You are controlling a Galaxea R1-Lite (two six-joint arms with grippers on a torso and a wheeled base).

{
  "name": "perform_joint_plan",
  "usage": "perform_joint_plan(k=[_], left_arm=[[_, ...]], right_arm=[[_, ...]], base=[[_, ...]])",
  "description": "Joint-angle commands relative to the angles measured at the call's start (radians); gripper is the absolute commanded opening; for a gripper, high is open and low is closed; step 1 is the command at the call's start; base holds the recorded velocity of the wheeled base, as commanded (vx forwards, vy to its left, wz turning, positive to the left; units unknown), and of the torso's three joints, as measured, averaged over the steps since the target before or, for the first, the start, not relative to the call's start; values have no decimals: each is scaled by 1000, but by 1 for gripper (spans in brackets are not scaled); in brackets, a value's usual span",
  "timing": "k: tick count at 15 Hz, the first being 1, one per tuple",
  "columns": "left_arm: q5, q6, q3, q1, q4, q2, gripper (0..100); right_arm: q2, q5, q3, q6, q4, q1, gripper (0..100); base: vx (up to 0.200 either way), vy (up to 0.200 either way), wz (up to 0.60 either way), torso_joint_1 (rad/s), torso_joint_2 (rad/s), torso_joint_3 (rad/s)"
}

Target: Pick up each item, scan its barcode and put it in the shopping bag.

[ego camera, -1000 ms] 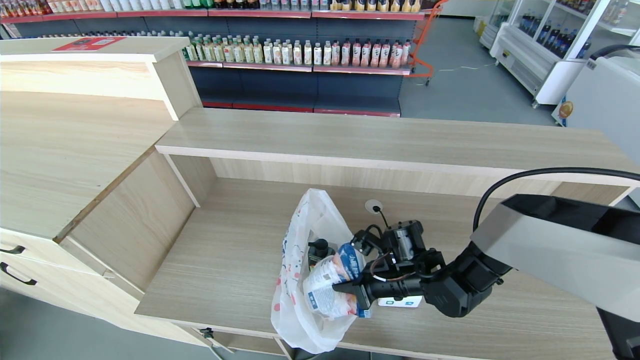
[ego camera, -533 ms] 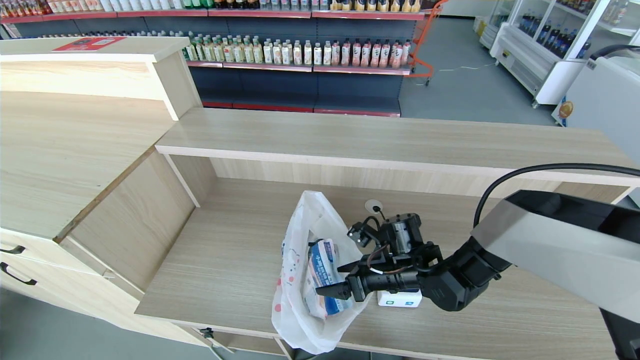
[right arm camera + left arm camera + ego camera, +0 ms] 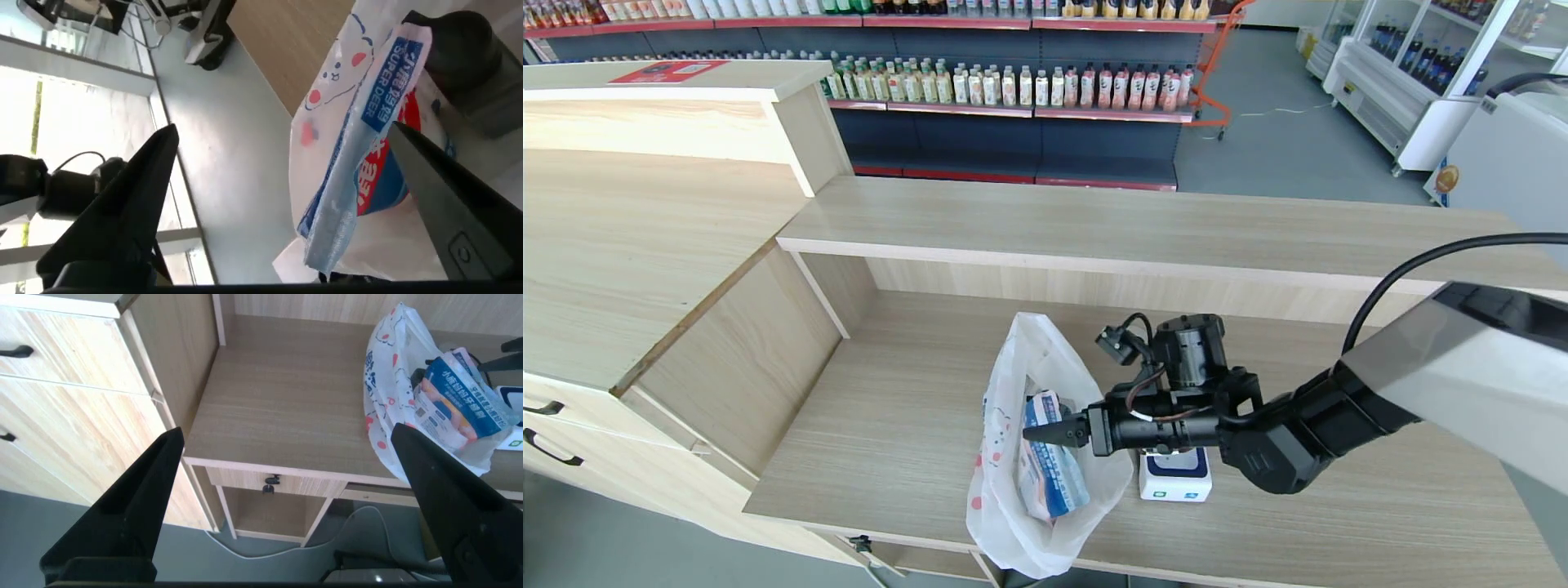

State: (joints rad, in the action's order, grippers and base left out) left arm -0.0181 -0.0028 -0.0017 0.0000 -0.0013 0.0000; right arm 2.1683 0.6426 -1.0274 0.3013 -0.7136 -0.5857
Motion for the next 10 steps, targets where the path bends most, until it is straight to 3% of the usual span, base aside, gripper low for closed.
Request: perform_joint_plan(k=[1, 6, 9, 10], left_arm=[[0, 0, 0, 0, 0, 0, 100], [0, 0, 0, 0, 0, 0, 100], [0, 0, 0, 0, 0, 0, 100], [0, 0, 0, 0, 0, 0, 100]], right_arm=[[-107, 11, 66, 48, -1, 6, 100], [-216, 11, 196, 75, -7, 69, 100], [-463, -3, 311, 71, -1, 172, 100], [-568, -54, 360, 33, -4, 218, 100]], base=[[0, 0, 0, 0, 0, 0], [0, 0, 0, 0, 0, 0], [0, 0, 0, 0, 0, 0], [0, 0, 0, 0, 0, 0]])
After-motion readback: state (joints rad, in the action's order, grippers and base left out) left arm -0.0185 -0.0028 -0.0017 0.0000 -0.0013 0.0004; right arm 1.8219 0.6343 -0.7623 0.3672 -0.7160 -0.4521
